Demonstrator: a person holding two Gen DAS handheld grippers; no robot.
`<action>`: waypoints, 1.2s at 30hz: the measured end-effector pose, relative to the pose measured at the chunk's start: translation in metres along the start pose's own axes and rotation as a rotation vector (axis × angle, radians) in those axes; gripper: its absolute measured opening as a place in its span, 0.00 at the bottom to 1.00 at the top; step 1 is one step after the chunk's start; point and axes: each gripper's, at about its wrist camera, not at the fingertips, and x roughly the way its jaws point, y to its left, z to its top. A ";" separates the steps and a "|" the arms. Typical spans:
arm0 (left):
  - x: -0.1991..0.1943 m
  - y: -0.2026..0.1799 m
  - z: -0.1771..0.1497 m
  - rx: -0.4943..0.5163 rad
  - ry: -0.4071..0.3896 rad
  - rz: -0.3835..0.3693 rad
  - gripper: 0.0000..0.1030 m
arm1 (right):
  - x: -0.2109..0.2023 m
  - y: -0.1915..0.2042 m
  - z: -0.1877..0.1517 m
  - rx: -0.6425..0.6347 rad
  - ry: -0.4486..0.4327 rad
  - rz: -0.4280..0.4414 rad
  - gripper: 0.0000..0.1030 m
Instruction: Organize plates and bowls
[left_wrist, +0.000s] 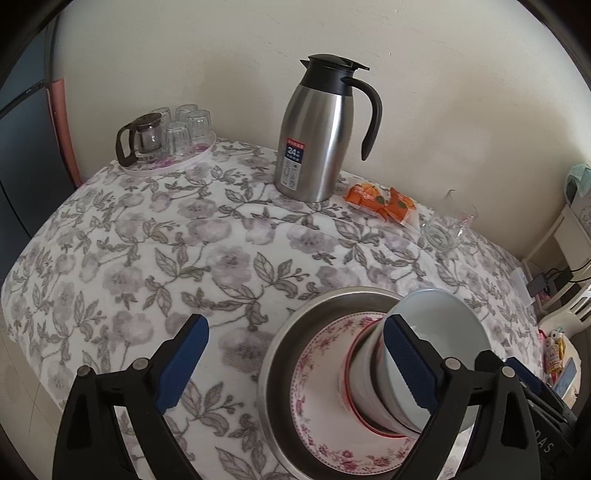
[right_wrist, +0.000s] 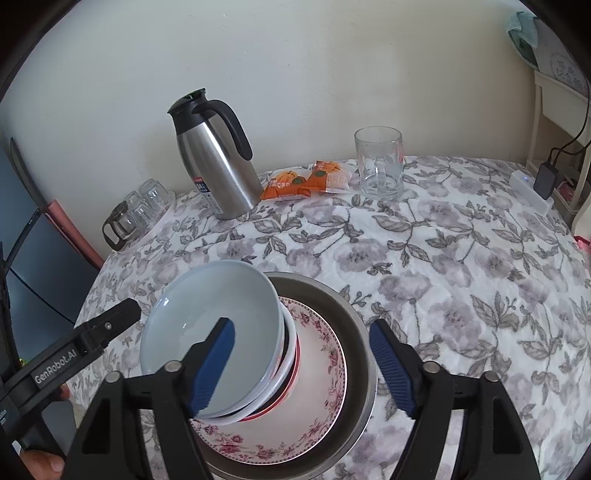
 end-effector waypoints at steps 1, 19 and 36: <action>0.000 0.001 0.000 -0.001 -0.001 0.004 0.93 | 0.000 -0.001 0.000 0.002 0.000 -0.001 0.82; -0.014 -0.002 -0.003 0.024 -0.036 0.076 0.97 | -0.007 -0.009 -0.005 -0.083 0.002 -0.012 1.00; -0.034 0.012 -0.041 0.036 0.035 0.192 0.97 | -0.026 -0.018 -0.031 -0.099 0.057 0.009 1.00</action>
